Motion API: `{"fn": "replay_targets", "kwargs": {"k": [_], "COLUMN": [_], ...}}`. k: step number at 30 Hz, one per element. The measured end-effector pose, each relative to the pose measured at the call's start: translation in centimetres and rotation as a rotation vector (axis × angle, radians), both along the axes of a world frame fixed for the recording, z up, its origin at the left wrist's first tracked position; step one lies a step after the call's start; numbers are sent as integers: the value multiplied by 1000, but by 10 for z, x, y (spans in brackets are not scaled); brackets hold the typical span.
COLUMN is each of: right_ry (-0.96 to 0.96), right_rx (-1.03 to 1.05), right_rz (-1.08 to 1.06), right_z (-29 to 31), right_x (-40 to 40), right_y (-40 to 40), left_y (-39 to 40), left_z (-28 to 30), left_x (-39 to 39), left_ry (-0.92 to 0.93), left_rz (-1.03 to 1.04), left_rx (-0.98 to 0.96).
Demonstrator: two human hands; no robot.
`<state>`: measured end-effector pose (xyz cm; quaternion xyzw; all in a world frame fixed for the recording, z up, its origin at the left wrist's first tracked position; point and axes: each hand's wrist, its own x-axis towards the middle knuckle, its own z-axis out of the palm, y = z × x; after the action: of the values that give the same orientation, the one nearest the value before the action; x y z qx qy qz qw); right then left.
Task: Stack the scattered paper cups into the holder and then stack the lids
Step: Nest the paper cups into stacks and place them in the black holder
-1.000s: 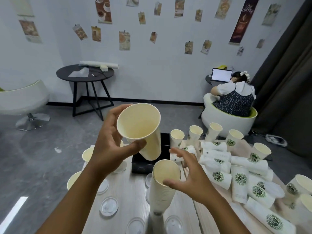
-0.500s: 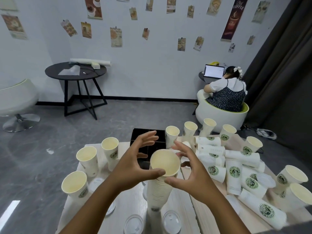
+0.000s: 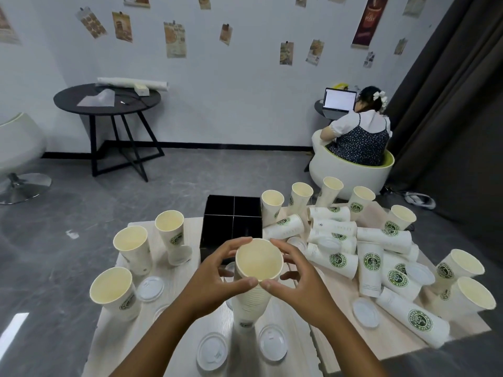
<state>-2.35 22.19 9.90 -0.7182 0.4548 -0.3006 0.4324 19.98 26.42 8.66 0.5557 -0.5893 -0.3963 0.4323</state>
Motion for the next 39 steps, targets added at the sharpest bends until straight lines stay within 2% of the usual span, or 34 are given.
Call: {"fn": "replay_targets", "kwargs": {"k": [14,26,31,39], "right_ry": [-184,-252,-288,-429], "right_rx": [191,201,101,-107], "right_rz": [23,-39,-29,-11], "right_z": [-18,-36,-6,66], "right_x": [9,9,13,28], "right_y": [0,8,4,-46], "left_y": [0,7,6,-43], "left_z": [-15,-43,-19,64], "left_x": [-2,-1,-2,3], "left_ry": [147,106,127,198], "left_rz": [31,30,66,73], "left_rx": [67,67,-49,-230]}}
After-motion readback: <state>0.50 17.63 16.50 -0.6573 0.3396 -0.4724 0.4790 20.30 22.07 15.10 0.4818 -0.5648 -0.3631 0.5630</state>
